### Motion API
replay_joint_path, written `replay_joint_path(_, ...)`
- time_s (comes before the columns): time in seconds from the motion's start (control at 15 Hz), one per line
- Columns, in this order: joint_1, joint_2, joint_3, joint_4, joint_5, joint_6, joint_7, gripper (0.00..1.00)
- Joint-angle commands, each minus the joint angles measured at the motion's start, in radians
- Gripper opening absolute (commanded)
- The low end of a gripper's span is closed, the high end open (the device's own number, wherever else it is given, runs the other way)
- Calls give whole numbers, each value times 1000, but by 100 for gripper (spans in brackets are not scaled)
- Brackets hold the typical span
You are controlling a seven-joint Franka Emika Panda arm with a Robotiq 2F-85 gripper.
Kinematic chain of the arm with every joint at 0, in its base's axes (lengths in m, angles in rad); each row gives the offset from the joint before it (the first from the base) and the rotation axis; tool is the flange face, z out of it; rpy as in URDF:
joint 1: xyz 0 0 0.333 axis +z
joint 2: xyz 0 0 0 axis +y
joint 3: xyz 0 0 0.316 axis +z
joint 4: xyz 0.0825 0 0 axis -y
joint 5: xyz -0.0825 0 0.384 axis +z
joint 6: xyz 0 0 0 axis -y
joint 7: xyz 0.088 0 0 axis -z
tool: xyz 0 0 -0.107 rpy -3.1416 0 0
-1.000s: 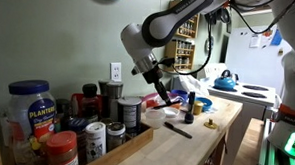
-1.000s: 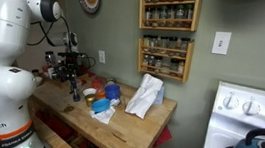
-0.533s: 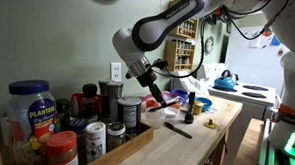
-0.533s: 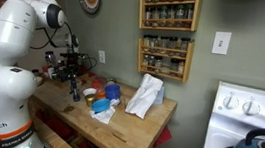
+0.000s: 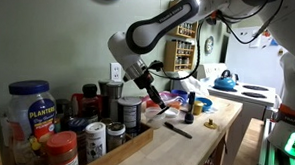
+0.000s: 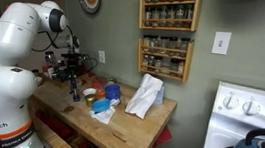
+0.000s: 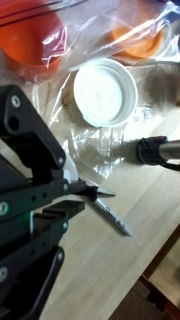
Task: Move the clear lunch box a little forward on the table, pick up the black pen and put it in the clear lunch box, pick up the black marker and put it in the clear lunch box
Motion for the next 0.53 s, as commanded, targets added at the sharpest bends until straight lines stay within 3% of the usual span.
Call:
replay_joint_path(0.0, 16, 2, -14, 28, -12, -20, -1, 49)
replay_joint_path(0.47, -6, -136, -2, -124, 62, 72, 86, 99)
